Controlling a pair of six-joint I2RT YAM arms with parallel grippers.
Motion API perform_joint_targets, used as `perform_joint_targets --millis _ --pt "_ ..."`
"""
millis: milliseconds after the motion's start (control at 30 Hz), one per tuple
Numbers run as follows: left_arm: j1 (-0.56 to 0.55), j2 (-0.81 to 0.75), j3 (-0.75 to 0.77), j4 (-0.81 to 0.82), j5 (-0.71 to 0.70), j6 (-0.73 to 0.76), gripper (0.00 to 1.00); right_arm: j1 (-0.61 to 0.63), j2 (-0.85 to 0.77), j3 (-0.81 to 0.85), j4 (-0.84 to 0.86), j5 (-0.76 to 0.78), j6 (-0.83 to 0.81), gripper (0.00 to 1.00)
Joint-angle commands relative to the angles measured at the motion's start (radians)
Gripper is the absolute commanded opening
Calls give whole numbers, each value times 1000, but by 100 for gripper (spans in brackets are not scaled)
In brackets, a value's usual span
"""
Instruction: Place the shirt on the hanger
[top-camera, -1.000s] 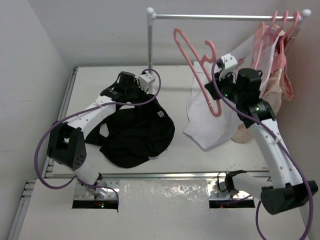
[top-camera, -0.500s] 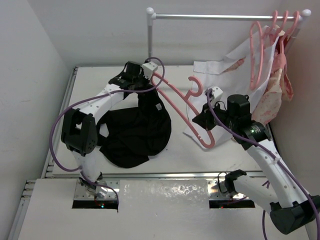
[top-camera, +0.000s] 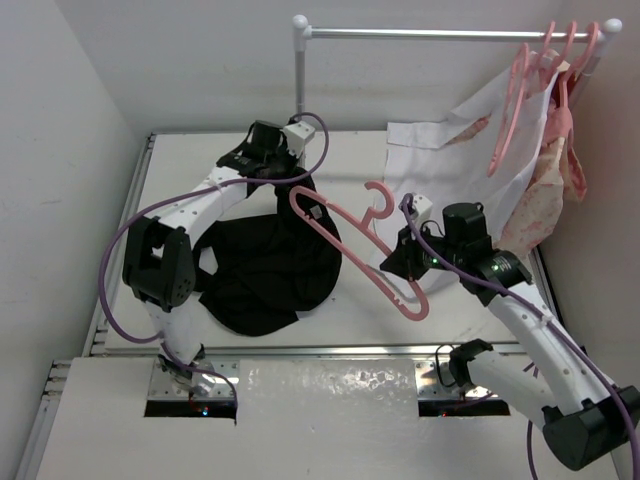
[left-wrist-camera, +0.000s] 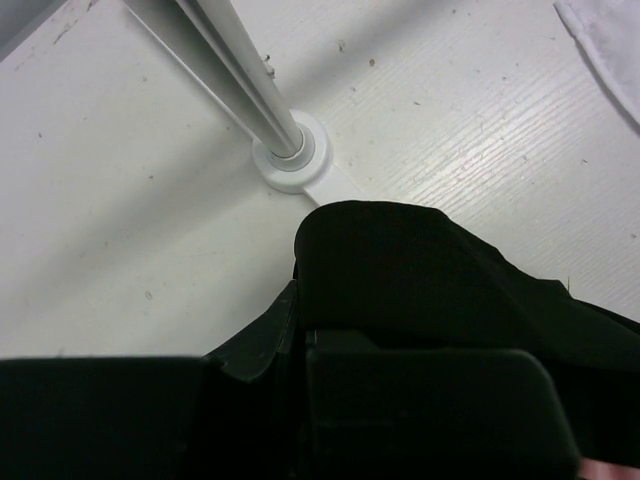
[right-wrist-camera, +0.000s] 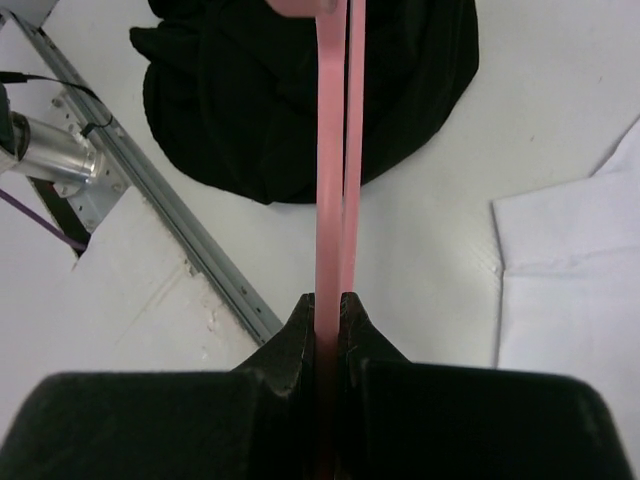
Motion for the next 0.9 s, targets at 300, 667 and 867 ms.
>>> perform_joint_targets --millis 300,667,867 --pt "6 -137 -70 12 87 39 0 48 172 12 225 111 62 0" --pt "5 -301 -120 -110 305 85 0 188 284 82 421 293 92 0" --pt "3 -373 -137 -204 320 106 0 241 317 98 539 341 65 0"
